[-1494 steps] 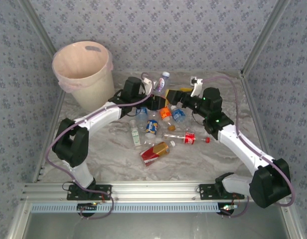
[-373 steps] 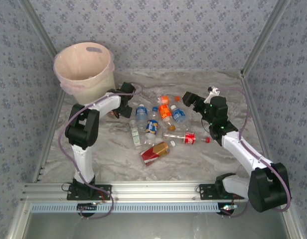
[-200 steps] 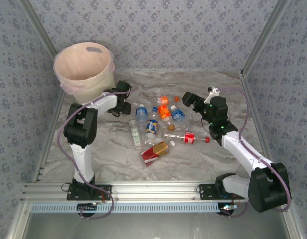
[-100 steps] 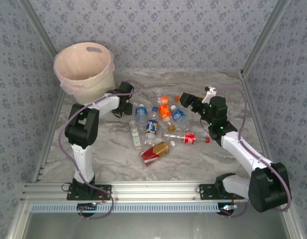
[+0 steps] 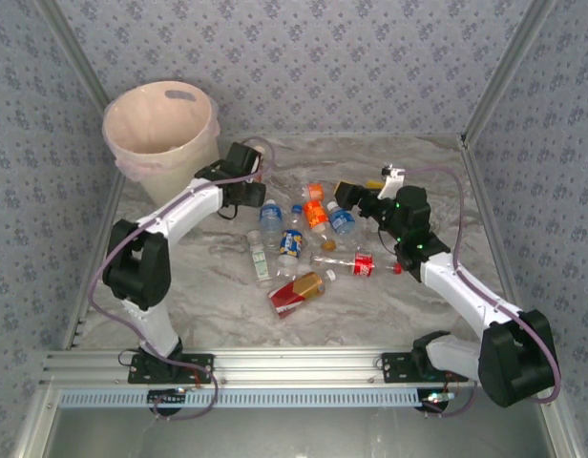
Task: Put the plastic bottles in the bin
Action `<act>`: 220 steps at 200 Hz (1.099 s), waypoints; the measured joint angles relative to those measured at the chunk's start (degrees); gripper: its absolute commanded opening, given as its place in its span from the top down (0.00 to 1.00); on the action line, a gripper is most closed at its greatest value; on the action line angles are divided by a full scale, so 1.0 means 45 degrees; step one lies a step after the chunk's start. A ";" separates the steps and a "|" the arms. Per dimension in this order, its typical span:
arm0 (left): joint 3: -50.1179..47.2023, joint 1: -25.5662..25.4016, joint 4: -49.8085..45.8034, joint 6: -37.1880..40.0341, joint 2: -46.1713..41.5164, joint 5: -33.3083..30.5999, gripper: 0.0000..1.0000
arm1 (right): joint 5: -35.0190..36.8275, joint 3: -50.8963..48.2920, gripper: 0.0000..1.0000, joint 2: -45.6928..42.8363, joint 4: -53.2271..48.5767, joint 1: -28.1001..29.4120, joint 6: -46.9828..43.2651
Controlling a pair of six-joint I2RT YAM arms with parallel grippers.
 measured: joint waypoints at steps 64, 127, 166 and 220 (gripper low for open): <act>0.1219 0.0010 -0.0078 0.0194 -0.1821 0.0782 0.47 | 0.0083 0.0000 0.00 0.0005 0.0068 0.0044 -0.0141; 0.3347 0.1073 -0.0107 0.0277 -0.2293 0.1486 0.47 | 0.0126 0.0000 0.00 0.0015 0.0243 0.0131 -0.0136; 0.3876 0.2268 -0.0199 0.0267 -0.2317 0.1593 0.46 | 0.0165 0.0000 0.00 0.0015 0.0248 0.0199 -0.0136; 0.4561 0.4333 -0.0947 0.0165 -0.2424 0.1778 0.42 | 0.0170 0.0019 0.00 0.0126 0.0267 0.0209 -0.0146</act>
